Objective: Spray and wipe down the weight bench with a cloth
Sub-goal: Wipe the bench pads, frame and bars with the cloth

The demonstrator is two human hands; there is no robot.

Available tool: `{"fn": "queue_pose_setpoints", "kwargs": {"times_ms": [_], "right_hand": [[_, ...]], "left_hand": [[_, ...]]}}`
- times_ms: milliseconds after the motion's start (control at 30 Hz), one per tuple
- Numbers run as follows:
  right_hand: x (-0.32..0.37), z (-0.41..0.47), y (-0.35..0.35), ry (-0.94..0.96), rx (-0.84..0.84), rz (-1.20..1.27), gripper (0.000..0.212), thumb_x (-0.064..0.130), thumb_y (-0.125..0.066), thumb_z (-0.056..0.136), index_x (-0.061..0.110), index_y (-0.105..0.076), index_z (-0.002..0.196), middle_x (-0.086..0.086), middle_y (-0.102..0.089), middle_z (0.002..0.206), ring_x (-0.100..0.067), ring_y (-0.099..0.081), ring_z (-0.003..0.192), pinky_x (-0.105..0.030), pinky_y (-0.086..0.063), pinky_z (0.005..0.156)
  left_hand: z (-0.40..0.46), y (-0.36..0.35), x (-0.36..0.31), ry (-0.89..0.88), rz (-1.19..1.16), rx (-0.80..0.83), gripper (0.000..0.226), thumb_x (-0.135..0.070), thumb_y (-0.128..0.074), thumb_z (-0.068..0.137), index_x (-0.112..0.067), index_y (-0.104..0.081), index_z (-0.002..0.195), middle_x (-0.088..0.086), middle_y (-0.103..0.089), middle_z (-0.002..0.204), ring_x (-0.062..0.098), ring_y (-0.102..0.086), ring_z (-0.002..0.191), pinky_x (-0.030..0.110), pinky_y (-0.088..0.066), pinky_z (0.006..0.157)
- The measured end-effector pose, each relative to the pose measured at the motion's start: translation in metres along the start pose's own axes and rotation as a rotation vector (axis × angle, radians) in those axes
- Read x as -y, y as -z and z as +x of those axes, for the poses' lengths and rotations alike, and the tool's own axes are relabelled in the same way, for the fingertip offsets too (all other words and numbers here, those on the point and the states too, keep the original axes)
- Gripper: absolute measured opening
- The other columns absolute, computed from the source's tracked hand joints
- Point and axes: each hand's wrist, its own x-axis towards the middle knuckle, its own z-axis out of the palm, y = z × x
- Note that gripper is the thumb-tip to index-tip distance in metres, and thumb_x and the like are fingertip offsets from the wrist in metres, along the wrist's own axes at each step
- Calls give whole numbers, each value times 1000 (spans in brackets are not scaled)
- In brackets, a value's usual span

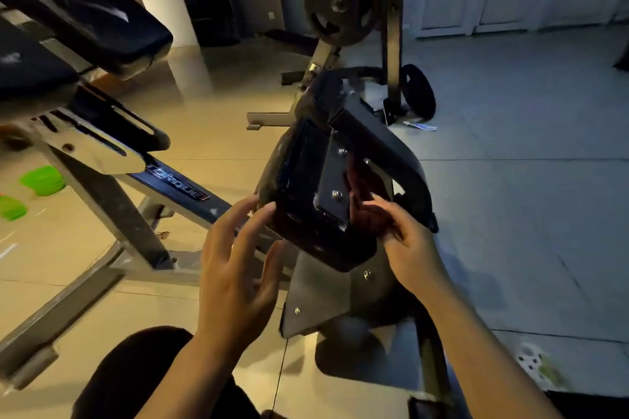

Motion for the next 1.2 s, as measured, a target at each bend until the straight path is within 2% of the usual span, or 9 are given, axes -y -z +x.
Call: {"fn": "queue_pose_setpoints", "kwargs": {"times_ms": [267,400,533,633,767,867,1000,1100,1200], "right_hand": [[25,-92,-35,87,-89,167,54,11,-51,88,57,-56,117,33,-55,127,6,-46,127,-16,-43,100],[40,-103,-52,6,-88,229,71,-1,-49,95,70,-56,103,40,-57,116,12,-49,120,-13,-44,99],[50,-112,-53,-29,31,494,49,11,-48,82,33,-58,125,14,-65,122,-12,-57,122,-32,-51,98],[58,-113,-46,-61,113,667,55,6,-44,86,30,-47,136,7,-61,131,-23,-59,120,-43,-52,96],[66,-100,-31,-5,68,282,70,-8,-39,97,56,-48,125,28,-37,141,-4,-52,124,-26,-55,90],[62,-92,-22,97,112,25,53,-9,-48,94,38,-61,113,13,-57,125,-12,-60,112,-25,-56,83],[63,-89,-14,161,-203,-176,27,0,-59,90,26,-65,92,9,-65,97,-7,-64,94,-25,-57,81],[72,-79,-16,425,-463,-411,14,11,-56,92,18,-66,98,6,-60,101,-2,-56,92,-16,-52,85],[78,-55,-44,755,-456,-624,26,20,-43,100,6,-65,103,-10,-59,107,-11,-55,100,-20,-52,89]], "left_hand": [[-16,-4,-22,-362,-171,235,43,-32,-56,87,-24,-48,129,-1,-49,127,12,-54,110,28,-54,84],[-21,4,-21,-244,-344,313,47,-34,-61,82,-30,-47,126,-10,-42,133,8,-48,121,26,-51,94],[-21,18,-23,-116,-532,291,24,-26,-52,86,-32,-56,109,-16,-50,125,6,-53,116,27,-53,91],[-19,30,-21,8,-706,325,22,-30,-53,86,-37,-60,105,-17,-58,120,11,-57,115,33,-55,90],[-20,42,-20,88,-821,441,22,-27,-49,88,-36,-62,103,-15,-61,119,14,-58,117,39,-54,94],[-16,57,-30,49,-826,513,19,-35,-50,86,-40,-62,100,-15,-62,118,13,-59,115,34,-55,91],[-12,70,-31,97,-761,394,18,-44,-50,84,-38,-61,97,-19,-64,107,6,-62,104,23,-54,86],[-24,65,-10,257,-622,403,25,-52,-52,82,-33,-60,96,-18,-64,98,6,-63,95,25,-54,78],[-31,57,12,319,-385,612,10,-33,-63,88,-31,-58,97,-19,-56,106,1,-55,102,21,-50,86]]}}
